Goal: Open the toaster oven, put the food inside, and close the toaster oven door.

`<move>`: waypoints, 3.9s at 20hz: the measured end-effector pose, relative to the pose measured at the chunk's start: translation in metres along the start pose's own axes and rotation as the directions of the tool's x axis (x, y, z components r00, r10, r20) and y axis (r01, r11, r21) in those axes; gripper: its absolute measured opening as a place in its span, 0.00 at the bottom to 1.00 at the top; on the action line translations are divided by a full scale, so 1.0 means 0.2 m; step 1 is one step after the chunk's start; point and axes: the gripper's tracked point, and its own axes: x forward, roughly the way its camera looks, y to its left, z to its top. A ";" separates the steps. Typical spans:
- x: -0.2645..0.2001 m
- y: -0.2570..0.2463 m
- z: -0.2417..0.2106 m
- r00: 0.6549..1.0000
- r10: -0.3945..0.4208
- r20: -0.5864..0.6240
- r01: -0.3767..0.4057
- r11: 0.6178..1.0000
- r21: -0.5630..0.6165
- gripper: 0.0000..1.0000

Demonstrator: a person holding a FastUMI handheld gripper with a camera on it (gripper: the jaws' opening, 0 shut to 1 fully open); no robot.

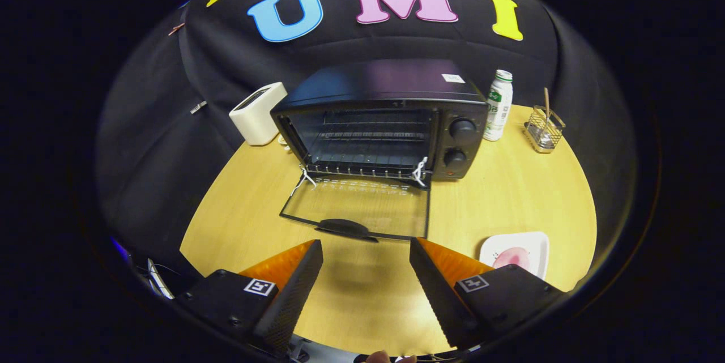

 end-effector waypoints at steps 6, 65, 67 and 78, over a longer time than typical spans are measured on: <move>-0.17 -0.50 -0.06 0.992 -0.034 -0.124 0.043 0.996 0.072 1.00; 0.03 -0.26 -0.21 0.996 0.073 0.044 -0.066 0.339 0.938 0.05; 0.09 -0.17 -0.13 0.998 0.039 0.054 -0.064 0.302 0.951 0.05; 0.53 0.00 0.09 0.981 -0.195 0.019 -0.003 0.084 0.996 0.05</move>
